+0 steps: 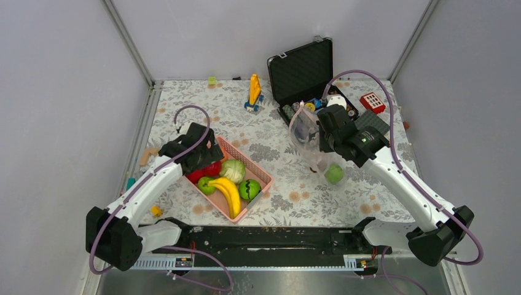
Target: Place the food in the zip-top bag and seal the zipper
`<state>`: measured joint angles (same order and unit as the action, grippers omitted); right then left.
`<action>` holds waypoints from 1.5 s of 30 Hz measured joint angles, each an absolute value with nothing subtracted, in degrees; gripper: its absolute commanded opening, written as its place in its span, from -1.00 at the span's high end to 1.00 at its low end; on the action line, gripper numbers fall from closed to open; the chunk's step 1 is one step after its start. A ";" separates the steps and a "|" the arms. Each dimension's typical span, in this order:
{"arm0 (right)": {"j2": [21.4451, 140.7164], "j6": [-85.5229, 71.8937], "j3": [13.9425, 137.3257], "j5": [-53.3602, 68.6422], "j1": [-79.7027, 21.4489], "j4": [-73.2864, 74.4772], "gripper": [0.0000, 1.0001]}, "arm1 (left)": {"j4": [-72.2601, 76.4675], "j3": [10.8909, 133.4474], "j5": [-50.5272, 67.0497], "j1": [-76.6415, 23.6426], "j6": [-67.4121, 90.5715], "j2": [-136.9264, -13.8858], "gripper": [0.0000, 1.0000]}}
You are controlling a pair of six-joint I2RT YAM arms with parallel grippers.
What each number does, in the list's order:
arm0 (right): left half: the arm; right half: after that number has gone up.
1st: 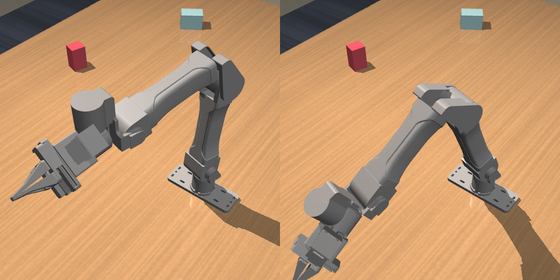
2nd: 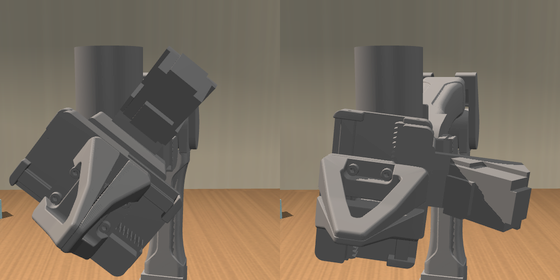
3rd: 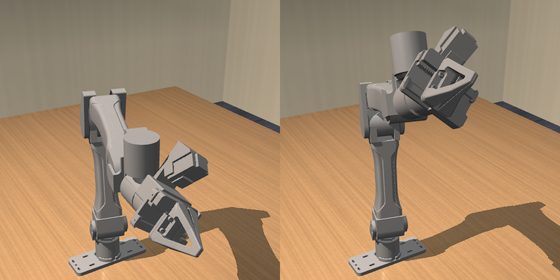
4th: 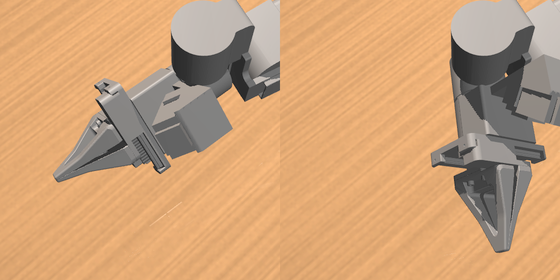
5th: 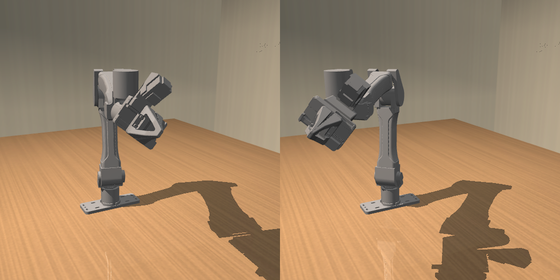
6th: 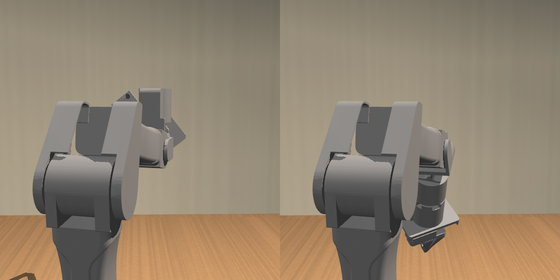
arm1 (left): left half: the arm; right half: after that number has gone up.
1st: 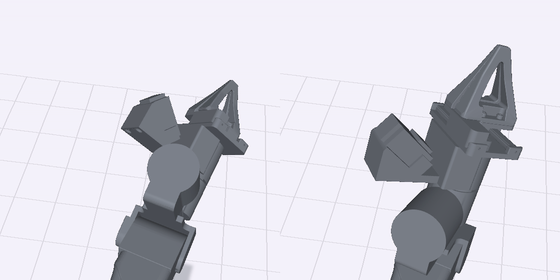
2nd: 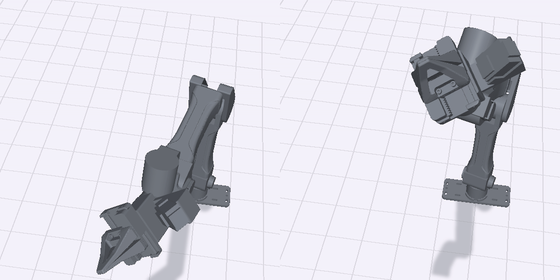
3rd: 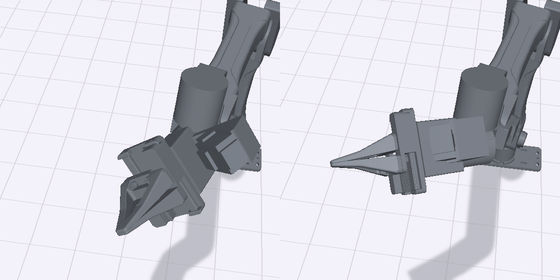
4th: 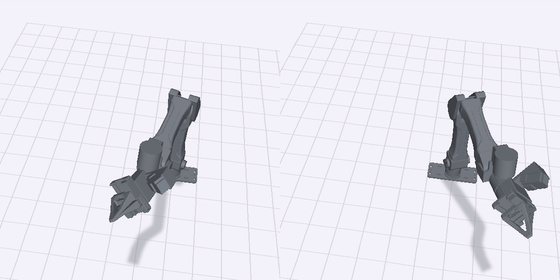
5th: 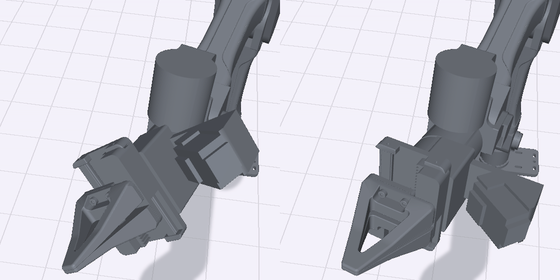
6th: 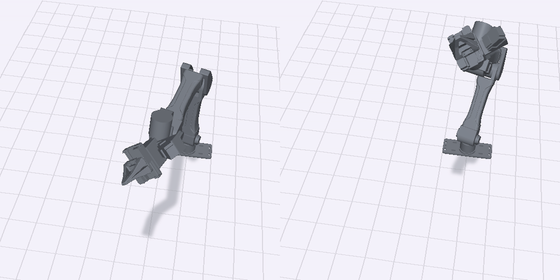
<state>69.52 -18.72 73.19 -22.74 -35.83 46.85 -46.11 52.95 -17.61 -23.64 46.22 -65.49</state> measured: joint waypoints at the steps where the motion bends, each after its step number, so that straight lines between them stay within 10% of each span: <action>1: 69.52 -18.70 73.19 -22.74 -35.83 46.83 0.97 | -45.84 52.56 -17.41 -23.46 46.22 -66.13 -0.94; 14: 69.52 -18.72 72.77 -22.74 -35.83 46.78 0.95 | -42.33 50.98 -15.35 -22.96 46.54 -70.54 0.33; 31: 69.49 -19.03 72.40 -20.80 -35.83 45.89 0.95 | -35.86 58.74 -4.78 -23.83 44.01 -56.49 0.48; 45: 68.86 -19.84 71.75 -15.84 -35.83 44.62 0.94 | -14.94 78.52 6.17 -42.94 37.91 -75.88 0.41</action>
<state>68.86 -19.84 71.75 -15.84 -35.83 44.62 -14.94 78.52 6.17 -42.94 37.91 -75.88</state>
